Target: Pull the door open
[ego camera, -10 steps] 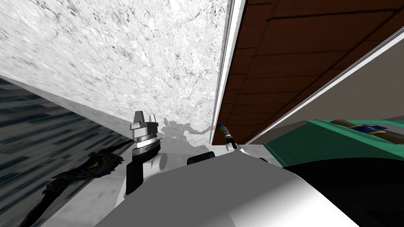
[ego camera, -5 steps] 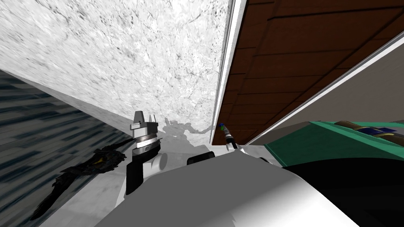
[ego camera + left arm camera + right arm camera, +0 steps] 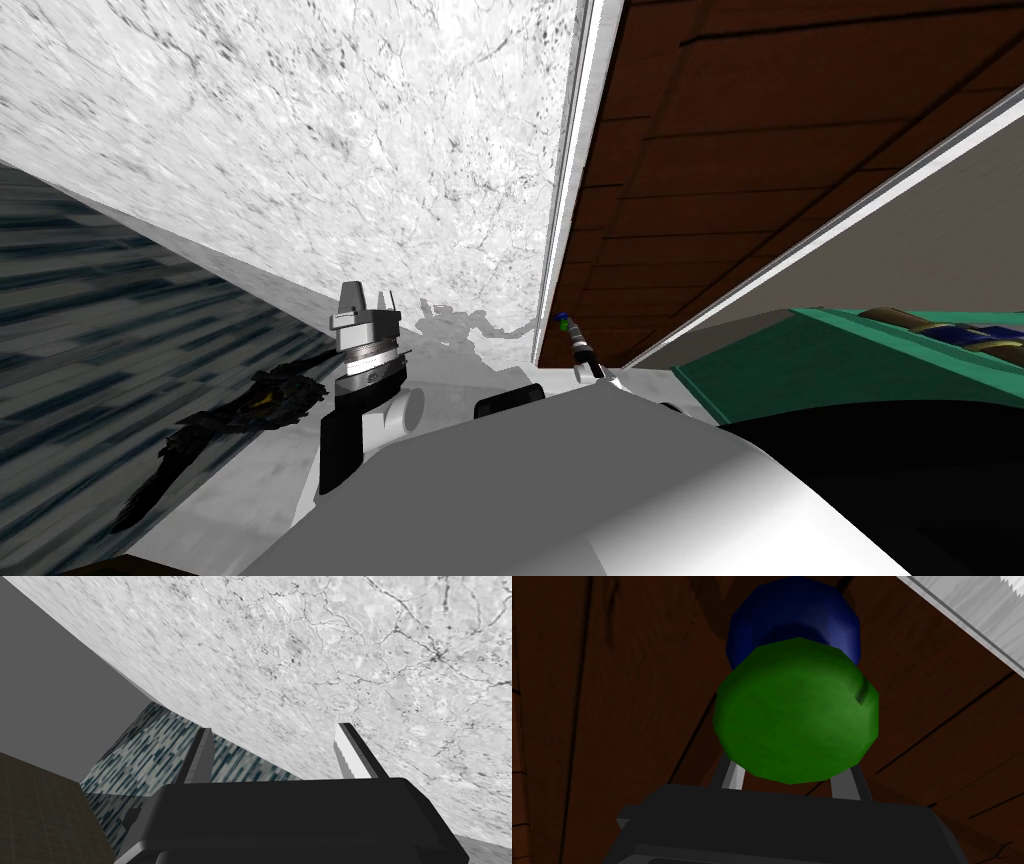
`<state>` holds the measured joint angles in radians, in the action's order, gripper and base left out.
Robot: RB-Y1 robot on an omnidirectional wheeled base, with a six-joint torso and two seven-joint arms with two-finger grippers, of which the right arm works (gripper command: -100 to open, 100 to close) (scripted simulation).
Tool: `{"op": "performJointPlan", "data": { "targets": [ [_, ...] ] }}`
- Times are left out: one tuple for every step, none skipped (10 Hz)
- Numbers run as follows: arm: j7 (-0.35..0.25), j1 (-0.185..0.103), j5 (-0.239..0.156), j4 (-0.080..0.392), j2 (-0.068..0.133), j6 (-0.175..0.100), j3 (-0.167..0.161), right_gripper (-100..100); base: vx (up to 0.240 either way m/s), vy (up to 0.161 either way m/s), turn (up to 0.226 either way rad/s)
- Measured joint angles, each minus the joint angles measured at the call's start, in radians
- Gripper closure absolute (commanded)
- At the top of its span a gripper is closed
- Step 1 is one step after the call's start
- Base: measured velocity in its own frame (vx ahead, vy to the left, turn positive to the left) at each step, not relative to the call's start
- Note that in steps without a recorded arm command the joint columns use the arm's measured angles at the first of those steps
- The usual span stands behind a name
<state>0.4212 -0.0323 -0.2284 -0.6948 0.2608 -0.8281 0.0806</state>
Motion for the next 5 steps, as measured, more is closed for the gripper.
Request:
{"op": "performJointPlan", "data": {
  "targets": [
    [-0.005, 0.005, 0.000, -0.004, -0.003, -0.001, 0.000, 100, 0.004, -0.007, -0.019],
    [-0.008, -0.003, 0.000, 0.009, -0.003, -0.005, -0.002, 100, -0.019, -0.015, 0.067],
    [-0.023, 0.008, -0.006, -0.008, -0.004, 0.000, -0.001, 100, -0.029, -0.010, 0.041],
    [-0.039, 0.005, -0.008, -0.005, -0.002, 0.002, -0.002, 100, -0.009, 0.002, -0.001],
    [-0.049, -0.005, -0.009, 0.021, 0.000, -0.015, -0.003, 100, -0.022, 0.000, 0.020]
  ]
}}
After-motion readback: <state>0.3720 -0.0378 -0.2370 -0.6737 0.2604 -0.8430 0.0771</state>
